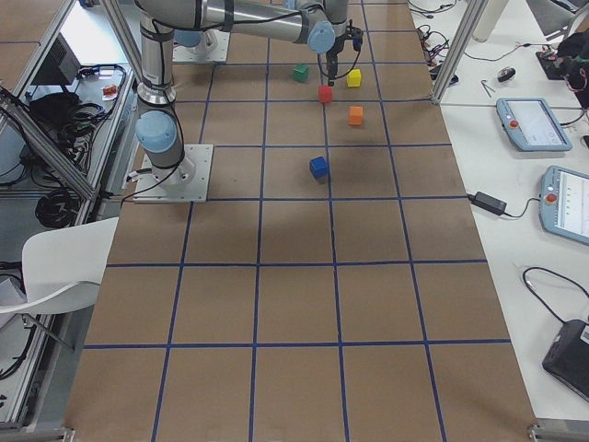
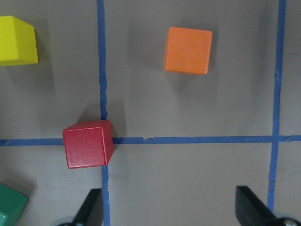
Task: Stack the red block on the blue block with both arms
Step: 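Lower the right gripper onto the red cube and close on it, then lift the red cube with the right gripper and carry it over the blue cube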
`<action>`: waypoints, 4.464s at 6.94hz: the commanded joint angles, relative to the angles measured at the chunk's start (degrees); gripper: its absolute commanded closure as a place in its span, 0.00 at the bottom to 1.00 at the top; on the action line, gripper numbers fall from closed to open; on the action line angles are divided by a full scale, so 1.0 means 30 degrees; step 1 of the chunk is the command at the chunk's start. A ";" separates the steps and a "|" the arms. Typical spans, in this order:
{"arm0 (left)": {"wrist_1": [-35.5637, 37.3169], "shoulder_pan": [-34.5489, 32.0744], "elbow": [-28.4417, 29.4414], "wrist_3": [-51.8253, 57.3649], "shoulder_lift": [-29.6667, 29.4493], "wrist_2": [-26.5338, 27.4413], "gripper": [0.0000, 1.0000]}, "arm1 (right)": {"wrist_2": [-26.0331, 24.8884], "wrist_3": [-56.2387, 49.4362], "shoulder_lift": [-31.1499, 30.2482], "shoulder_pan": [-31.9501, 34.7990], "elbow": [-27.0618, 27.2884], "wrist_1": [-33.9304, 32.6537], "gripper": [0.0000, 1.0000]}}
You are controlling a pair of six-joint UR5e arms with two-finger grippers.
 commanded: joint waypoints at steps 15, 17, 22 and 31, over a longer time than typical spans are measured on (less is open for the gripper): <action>-0.0703 0.0005 0.0321 -0.0791 -0.0255 -0.0287 0.00 | 0.0763 0.1189 0.4026 0.1895 -0.0051 -0.3445 1.00; -0.0586 0.0092 0.0351 -0.0763 -0.0227 -0.0287 0.00 | 0.0675 0.1188 0.2686 0.1488 -0.0634 -0.2310 1.00; -0.0585 0.0092 0.0351 -0.0792 -0.0256 -0.0316 0.00 | 0.0617 -0.2576 -0.2150 -0.3866 -0.0843 0.4570 1.00; -0.0439 0.0063 0.0322 -0.0821 -0.0256 -0.0346 0.00 | -0.0409 -1.4214 -0.3855 -1.0406 0.5533 -0.0122 1.00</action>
